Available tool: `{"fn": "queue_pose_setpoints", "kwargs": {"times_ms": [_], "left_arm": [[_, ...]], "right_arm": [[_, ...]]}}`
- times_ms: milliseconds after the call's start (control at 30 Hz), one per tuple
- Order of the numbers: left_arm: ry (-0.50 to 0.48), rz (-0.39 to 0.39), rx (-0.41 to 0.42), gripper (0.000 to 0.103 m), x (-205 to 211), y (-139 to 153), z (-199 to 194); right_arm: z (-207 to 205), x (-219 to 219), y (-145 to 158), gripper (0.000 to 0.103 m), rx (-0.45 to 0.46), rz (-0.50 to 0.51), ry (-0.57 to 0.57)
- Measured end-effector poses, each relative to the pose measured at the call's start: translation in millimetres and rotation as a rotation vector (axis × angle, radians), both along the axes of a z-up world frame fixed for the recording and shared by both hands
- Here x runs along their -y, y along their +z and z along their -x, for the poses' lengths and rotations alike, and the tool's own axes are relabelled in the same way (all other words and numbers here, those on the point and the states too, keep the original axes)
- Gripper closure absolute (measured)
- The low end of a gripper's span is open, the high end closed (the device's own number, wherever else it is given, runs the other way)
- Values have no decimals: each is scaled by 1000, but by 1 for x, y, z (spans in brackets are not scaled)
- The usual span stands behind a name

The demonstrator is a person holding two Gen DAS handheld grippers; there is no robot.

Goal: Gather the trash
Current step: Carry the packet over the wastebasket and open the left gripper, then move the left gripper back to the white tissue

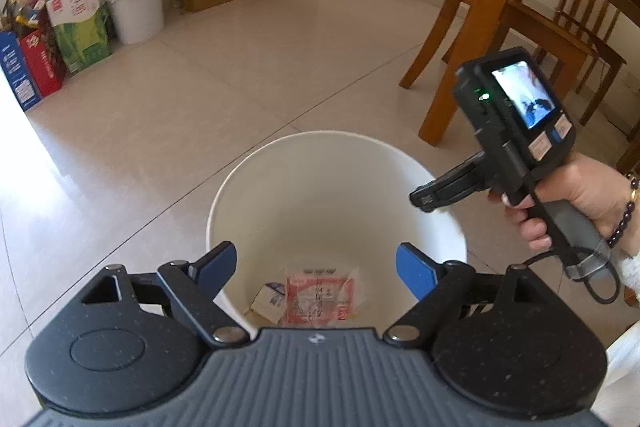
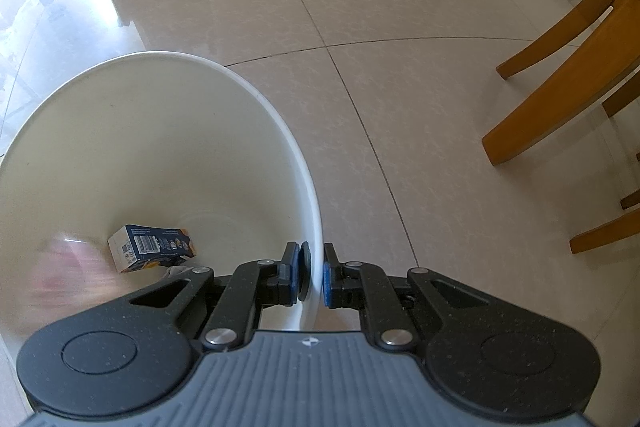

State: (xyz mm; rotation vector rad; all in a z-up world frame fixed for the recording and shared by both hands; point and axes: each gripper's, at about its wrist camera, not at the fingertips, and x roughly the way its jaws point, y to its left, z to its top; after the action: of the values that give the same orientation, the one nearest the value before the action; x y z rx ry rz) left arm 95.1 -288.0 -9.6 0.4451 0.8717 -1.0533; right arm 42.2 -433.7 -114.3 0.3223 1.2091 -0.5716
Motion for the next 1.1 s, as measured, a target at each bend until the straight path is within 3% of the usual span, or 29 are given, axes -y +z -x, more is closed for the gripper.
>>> {"fn": "queue_pose_setpoints", "kwargs": {"times_ms": [267,467,767,1100], "left_arm": [[43,-25,22,15,-31,-2,-4],[127,-49,43,15,-73,-30,-6],[285,-99,-21,16,-119,-111,1],[362,-164,-121,21,-116,-210,33]], "right_arm": [[-1,-1,0,90,-1,0,-2],[-1,-1,0,90,-1,3,1],[0,2,1,89,-2,3,-1],[1,3,1,89,-5,12,3]]}}
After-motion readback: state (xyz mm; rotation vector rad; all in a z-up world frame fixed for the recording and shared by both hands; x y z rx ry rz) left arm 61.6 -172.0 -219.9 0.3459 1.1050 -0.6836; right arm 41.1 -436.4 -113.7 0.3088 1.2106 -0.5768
